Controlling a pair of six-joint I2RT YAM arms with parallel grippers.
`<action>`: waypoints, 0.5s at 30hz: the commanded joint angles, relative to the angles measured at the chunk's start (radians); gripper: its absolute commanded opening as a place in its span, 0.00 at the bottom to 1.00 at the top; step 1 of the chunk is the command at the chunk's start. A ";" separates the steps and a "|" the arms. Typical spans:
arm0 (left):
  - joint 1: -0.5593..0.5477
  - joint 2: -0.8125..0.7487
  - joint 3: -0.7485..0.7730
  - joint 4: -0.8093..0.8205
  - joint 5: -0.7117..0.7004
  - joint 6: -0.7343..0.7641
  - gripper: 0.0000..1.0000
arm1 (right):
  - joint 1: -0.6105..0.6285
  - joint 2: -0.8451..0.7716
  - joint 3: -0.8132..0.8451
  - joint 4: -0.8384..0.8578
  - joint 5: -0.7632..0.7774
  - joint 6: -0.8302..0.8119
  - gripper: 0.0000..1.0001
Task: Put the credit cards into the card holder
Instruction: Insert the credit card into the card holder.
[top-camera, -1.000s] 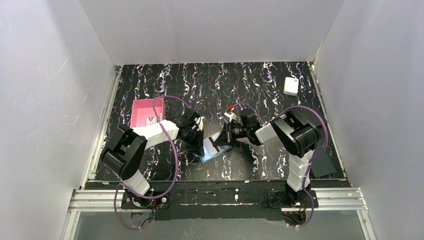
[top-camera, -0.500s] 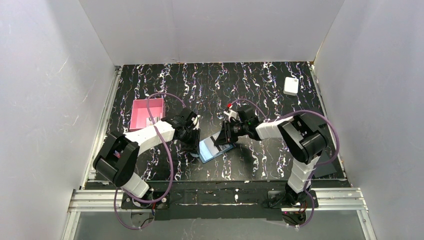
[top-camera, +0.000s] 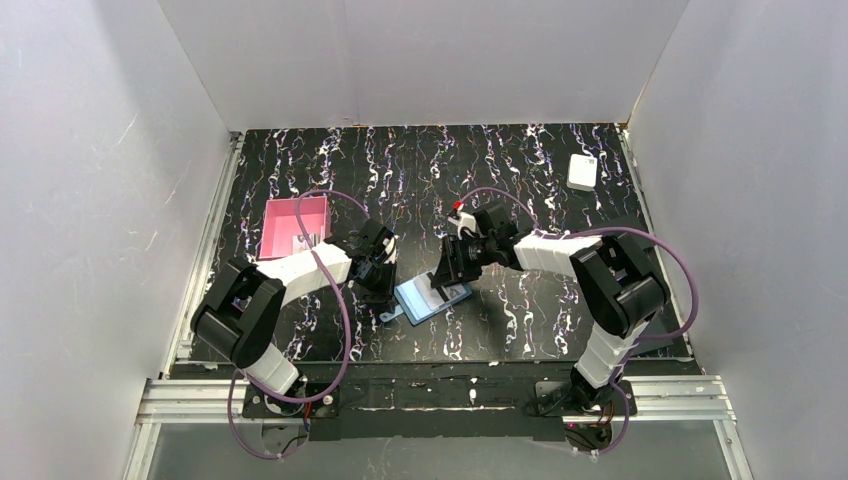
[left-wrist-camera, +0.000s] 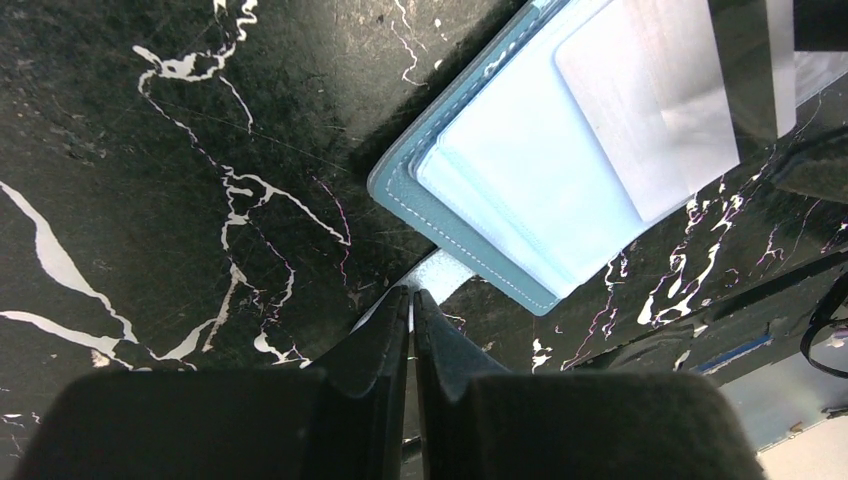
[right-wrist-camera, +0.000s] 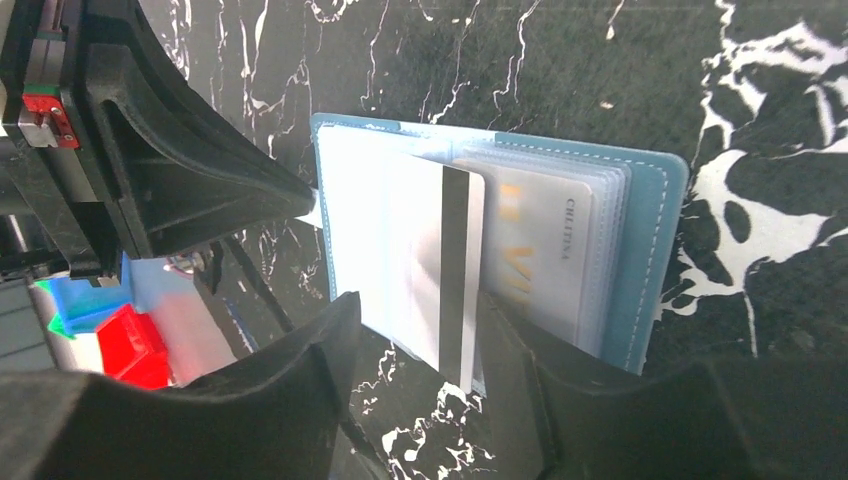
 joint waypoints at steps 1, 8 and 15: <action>-0.001 0.044 -0.012 0.011 0.003 0.008 0.04 | -0.004 -0.019 0.054 -0.168 0.135 -0.106 0.59; 0.000 0.051 -0.002 0.015 0.015 0.009 0.02 | -0.001 0.017 0.051 -0.135 0.108 -0.096 0.59; -0.001 0.066 0.013 0.022 0.034 0.004 0.02 | 0.017 0.057 0.033 -0.067 0.080 -0.063 0.53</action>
